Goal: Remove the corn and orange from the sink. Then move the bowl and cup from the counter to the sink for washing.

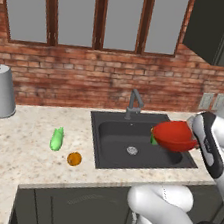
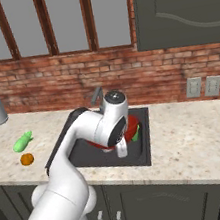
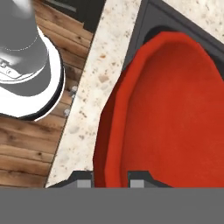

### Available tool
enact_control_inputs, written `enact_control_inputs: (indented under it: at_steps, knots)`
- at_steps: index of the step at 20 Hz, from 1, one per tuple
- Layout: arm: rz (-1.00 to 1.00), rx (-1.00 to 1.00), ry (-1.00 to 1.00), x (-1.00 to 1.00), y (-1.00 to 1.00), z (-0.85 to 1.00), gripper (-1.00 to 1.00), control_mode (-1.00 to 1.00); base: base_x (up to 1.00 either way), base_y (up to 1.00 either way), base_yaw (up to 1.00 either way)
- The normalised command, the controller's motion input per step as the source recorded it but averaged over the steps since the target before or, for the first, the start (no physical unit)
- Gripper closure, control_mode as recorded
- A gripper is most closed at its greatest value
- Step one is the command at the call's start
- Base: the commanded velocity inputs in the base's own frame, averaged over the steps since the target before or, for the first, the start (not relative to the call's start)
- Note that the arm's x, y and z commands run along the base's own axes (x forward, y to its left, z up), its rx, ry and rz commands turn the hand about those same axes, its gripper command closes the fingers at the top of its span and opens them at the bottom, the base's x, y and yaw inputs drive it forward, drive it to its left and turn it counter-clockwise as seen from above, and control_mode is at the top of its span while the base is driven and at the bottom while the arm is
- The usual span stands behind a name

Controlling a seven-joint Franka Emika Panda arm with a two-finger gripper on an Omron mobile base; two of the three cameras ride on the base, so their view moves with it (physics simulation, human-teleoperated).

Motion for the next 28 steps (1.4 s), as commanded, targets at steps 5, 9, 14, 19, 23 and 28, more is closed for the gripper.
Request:
enact_control_inputs:
  at_steps: [5,9,14,19,23,28]
  knots:
    - [0.10,0.04,0.03,0.09,0.25,0.00,1.00,-1.00,0.00,0.00,0.00]
    - [0.10,0.05,0.05,0.15,0.22,0.00,1.00,-1.00,0.00,0.00,0.00]
    - [0.10,0.02,0.07,0.14,0.28,-0.02,1.00,-1.00,0.00,0.00,0.00]
    - [0.09,0.01,0.08,0.11,0.23,-0.02,1.00,-1.00,0.00,0.00,0.00]
    - [0.08,0.03,0.02,0.17,0.15,-0.04,1.00,-1.00,0.00,0.00,0.00]
    - [0.09,0.05,0.00,0.06,0.12,-0.01,1.00,-1.00,0.00,0.00,0.00]
